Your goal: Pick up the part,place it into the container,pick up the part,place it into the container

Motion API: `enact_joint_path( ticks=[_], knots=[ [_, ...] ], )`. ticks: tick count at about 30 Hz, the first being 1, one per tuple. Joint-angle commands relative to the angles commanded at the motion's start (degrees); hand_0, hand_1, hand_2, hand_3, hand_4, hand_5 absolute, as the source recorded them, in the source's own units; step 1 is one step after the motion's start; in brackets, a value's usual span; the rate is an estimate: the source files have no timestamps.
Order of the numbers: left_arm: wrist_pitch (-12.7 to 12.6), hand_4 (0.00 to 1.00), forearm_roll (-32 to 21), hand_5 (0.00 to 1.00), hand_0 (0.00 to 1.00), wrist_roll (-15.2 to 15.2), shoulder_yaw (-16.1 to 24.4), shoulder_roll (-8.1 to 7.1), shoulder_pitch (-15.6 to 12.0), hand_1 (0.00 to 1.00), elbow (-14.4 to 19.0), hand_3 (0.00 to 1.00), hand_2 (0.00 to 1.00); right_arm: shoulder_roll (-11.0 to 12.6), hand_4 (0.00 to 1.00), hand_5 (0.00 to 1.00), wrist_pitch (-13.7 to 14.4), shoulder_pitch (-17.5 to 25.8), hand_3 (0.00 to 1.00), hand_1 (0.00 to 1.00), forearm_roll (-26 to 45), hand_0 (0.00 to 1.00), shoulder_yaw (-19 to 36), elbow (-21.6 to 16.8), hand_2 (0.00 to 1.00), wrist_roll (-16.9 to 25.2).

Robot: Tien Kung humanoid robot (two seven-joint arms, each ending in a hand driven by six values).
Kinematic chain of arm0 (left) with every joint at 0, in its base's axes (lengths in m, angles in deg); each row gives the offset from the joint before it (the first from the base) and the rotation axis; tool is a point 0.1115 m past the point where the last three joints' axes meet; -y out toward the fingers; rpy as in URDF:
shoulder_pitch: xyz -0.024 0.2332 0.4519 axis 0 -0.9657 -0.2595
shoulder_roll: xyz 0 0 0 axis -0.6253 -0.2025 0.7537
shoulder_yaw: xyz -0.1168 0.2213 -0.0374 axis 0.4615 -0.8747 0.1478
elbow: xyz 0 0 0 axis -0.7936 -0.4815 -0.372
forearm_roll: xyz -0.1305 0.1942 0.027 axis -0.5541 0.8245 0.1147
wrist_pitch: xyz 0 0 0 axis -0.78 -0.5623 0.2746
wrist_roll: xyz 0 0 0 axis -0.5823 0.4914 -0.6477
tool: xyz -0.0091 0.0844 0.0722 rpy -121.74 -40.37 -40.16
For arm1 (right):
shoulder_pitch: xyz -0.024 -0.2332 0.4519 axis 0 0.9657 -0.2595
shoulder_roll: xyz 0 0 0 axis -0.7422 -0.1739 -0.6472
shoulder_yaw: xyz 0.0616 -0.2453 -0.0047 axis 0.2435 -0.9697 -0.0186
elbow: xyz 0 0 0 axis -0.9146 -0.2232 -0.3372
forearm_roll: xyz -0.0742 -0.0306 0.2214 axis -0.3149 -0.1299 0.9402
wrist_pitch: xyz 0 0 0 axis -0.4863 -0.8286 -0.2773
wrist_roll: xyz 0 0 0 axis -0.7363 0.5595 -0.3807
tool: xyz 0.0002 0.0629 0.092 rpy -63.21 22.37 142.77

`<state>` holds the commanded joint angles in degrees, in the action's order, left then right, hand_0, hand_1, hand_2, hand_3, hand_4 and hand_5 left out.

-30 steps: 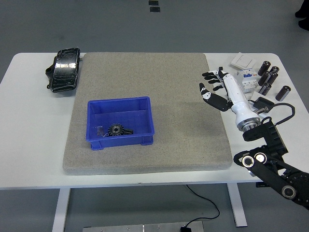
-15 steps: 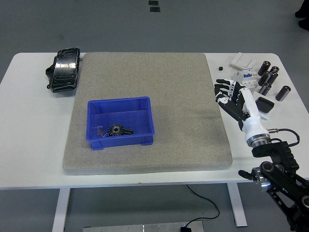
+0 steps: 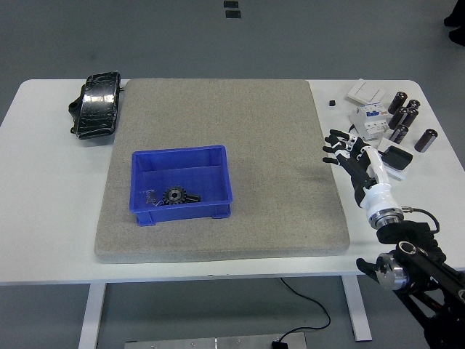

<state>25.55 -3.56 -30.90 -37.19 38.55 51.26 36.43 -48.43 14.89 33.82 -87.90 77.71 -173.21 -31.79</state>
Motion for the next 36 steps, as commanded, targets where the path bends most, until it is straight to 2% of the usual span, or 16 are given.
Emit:
enact_joint_path(
  ticks=[20, 22, 23, 36],
  knots=[
    [0.5, 0.512, 2.9, 0.417, 0.677, -1.0, 2.2, -1.33, 0.4, 0.661, 0.3, 0.563, 0.585, 0.1, 0.705, 0.409, -0.4, 1.0, 0.679, 0.643, 0.4, 0.59, 3.6, -0.4, 0.679, 0.1],
    [0.5, 0.512, 2.7, 0.417, 0.677, -1.0, 2.2, -1.28, 0.3, 0.661, 0.3, 0.563, 0.585, 0.1, 0.705, 0.409, -0.5, 1.1, 0.679, 0.643, 0.5, 0.59, 4.0, -0.7, 0.679, 0.1],
    [0.5, 0.511, 2.7, 0.413, 0.677, -1.0, 2.1, -1.24, 0.3, 0.661, 0.3, 0.563, 0.585, 0.1, 0.719, 0.448, -0.5, 1.2, 0.679, 0.641, 0.5, 0.592, 4.2, -0.7, 0.677, 0.1],
    [0.1, 0.512, 0.2, 0.407, 0.679, -0.2, 0.8, -0.12, -0.9, 0.662, 0.1, 0.563, 0.586, 0.6, 0.723, 0.448, -1.1, 2.0, 0.677, 0.631, 0.2, 0.583, 6.5, -2.0, 0.675, -0.3]
  ],
)
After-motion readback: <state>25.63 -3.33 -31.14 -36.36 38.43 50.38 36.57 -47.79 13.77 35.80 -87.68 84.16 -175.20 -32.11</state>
